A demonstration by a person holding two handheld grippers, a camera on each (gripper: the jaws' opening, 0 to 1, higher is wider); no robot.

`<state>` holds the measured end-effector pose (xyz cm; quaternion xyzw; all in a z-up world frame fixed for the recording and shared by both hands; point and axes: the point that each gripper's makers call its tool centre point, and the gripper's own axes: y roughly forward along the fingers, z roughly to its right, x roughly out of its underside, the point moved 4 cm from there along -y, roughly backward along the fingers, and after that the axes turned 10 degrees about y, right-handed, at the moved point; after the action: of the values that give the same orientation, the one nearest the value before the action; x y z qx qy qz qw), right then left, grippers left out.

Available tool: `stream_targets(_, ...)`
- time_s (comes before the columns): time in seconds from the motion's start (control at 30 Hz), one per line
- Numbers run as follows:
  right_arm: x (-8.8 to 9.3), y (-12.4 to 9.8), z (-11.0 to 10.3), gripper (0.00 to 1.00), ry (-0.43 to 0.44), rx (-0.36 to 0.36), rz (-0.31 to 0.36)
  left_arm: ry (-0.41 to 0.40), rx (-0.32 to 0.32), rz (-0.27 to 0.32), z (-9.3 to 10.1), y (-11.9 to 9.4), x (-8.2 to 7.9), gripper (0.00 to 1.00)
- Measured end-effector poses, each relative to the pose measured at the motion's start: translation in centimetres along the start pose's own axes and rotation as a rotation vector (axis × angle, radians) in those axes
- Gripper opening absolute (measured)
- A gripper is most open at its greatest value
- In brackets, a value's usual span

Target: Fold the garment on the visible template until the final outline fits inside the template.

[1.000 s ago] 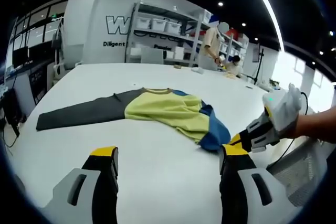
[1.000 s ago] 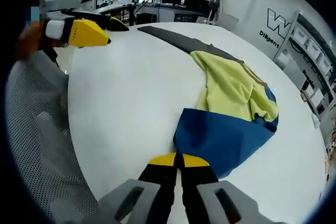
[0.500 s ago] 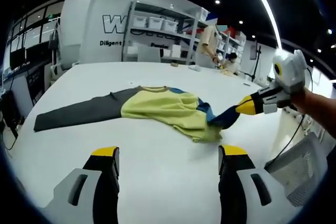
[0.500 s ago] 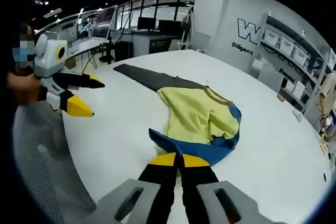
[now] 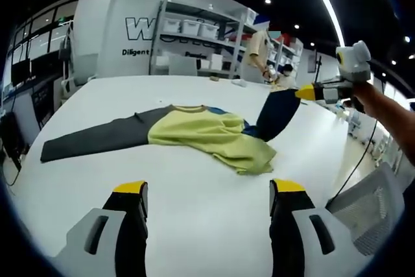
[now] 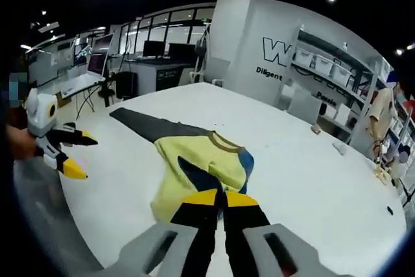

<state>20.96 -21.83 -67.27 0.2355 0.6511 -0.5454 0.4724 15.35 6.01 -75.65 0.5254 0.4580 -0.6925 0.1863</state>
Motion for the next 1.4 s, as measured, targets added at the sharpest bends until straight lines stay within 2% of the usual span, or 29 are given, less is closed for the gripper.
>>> stream_targets(0.4, -2.6, -1.6, 5.7, 0.00, 0.067, 0.118, 0.087, 0.005, 0.005, -0.015, 0.1, 0.2, 0.3, 0.72)
stream_targets(0.77, -5.2, -2.5, 8.1, 0.00, 0.099, 0.175, 0.163, 0.005, 0.008, -0.032, 0.1, 0.3, 0.7, 0.71)
stream_targets(1.0, -5.7, -2.4, 9.4, 0.00, 0.128, 0.206, 0.198, 0.003, 0.008, -0.039, 0.1, 0.4, 0.9, 0.71)
stream_targets(1.4, -7.1, -4.2, 13.2, 0.00, 0.182, 0.314, 0.312, 0.007, 0.021, -0.059, 0.4, 0.6, 1.3, 0.71)
